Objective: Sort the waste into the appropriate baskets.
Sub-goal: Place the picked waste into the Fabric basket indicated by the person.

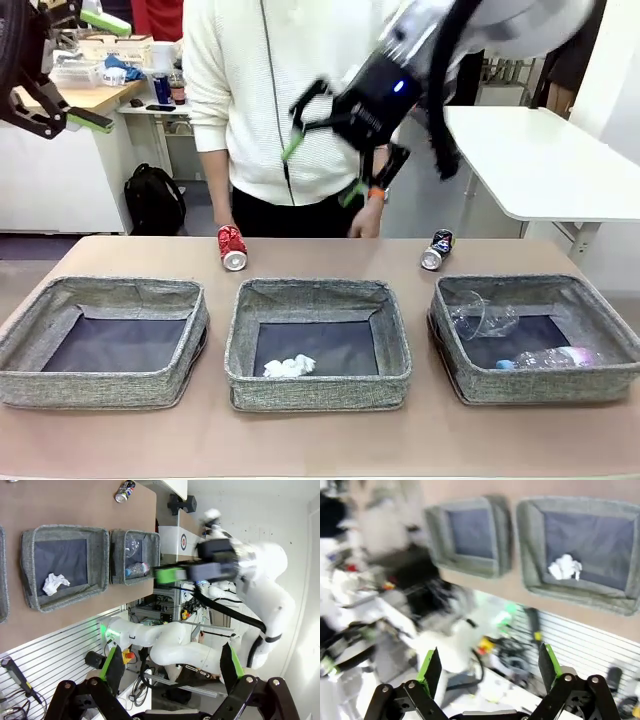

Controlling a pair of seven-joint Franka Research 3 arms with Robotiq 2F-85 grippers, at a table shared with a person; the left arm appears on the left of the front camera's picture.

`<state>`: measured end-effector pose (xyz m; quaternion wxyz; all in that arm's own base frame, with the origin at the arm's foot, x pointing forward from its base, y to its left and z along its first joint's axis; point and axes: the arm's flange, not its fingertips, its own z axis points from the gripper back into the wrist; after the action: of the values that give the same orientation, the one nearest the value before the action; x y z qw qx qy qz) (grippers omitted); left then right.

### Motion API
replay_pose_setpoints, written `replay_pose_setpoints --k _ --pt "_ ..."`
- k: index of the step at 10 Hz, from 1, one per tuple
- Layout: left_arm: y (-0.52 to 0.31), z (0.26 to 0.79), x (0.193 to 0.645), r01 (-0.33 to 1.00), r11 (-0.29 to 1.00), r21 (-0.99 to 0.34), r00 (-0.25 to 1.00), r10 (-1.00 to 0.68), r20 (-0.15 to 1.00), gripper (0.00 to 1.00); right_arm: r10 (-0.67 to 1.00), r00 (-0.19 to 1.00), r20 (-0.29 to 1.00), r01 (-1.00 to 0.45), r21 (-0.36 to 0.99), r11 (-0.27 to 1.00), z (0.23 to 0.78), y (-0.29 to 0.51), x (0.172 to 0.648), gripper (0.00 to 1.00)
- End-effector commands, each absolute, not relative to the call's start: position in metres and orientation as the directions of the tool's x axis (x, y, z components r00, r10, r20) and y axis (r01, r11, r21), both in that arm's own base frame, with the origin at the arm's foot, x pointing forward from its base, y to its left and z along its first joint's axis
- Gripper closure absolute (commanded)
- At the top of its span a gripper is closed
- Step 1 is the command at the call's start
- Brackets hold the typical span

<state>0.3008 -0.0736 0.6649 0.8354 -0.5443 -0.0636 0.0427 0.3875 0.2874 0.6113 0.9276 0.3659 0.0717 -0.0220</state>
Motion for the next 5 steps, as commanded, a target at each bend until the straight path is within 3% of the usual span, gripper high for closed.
replay_pose_setpoints --k 1,3,5 --pt "-0.073 0.665 0.301 0.012 0.388 -0.922 0.989 0.132 0.068 0.00 -0.166 0.986 -0.009 0.099 0.836 0.539 0.597 0.216 0.341 0.00" --pt "-0.073 0.665 0.301 0.012 0.388 -0.922 0.989 0.132 0.068 0.00 -0.310 0.950 -0.025 0.125 0.944 0.307 0.586 0.163 0.317 0.00" --pt "-0.073 0.665 0.301 0.012 0.388 -0.922 0.989 0.132 0.068 0.00 -0.319 0.946 -0.062 0.151 0.953 0.263 0.577 0.149 0.309 0.00"
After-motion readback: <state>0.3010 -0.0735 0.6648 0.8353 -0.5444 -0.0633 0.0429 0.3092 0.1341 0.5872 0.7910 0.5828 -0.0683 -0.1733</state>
